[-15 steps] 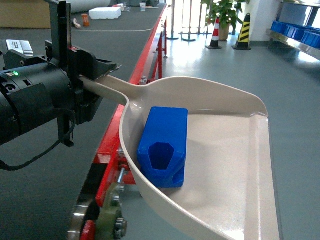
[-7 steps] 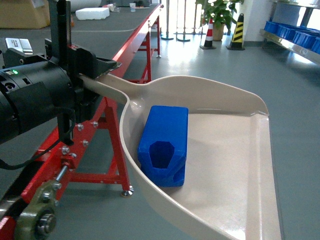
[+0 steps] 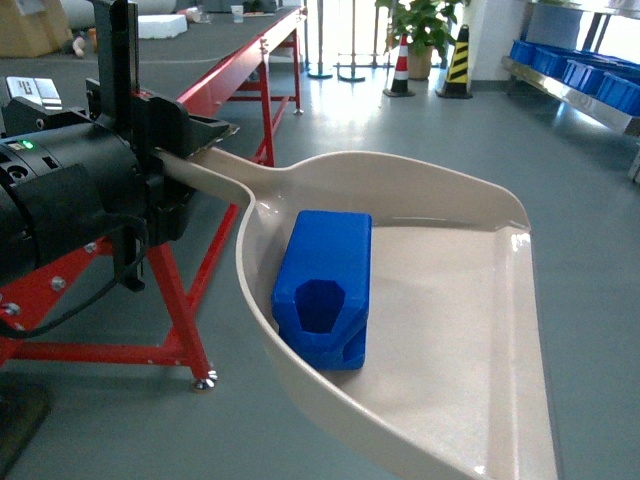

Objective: Place part in tray to right shelf

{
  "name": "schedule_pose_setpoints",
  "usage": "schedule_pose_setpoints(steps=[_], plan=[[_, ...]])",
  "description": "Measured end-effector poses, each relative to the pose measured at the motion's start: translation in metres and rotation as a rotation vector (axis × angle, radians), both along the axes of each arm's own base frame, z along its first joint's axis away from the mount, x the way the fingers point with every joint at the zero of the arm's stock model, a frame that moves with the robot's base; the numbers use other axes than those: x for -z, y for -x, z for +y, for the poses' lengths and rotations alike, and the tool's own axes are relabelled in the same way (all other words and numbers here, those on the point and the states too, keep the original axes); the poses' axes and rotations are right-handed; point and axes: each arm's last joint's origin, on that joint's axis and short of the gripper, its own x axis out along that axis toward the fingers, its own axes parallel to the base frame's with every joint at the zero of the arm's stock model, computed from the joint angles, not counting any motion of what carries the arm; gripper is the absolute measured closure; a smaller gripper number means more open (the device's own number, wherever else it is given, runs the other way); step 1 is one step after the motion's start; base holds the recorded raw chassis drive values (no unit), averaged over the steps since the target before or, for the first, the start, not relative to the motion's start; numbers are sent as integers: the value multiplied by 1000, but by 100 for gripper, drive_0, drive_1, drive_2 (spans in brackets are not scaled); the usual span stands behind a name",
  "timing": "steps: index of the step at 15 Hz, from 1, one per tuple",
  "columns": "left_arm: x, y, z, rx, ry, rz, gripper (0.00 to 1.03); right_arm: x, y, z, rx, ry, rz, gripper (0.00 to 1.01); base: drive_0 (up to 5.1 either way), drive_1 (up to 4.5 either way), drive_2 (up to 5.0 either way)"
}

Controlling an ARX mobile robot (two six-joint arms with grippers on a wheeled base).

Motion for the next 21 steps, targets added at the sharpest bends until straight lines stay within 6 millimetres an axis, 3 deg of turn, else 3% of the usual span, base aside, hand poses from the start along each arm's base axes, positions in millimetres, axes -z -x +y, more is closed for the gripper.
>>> schedule_pose_setpoints(steps=[4, 9, 21], plan=[[0, 0, 0, 0, -1, 2, 89, 1, 0, 0, 0, 0, 6, 3, 516, -230, -230], [0, 1, -3, 20, 0, 3, 89, 0, 0, 0, 0, 0, -1, 3, 16, 16, 16], [1, 1, 0, 5, -1, 4, 89, 0, 0, 0, 1, 0, -1, 3, 5, 428, -419]])
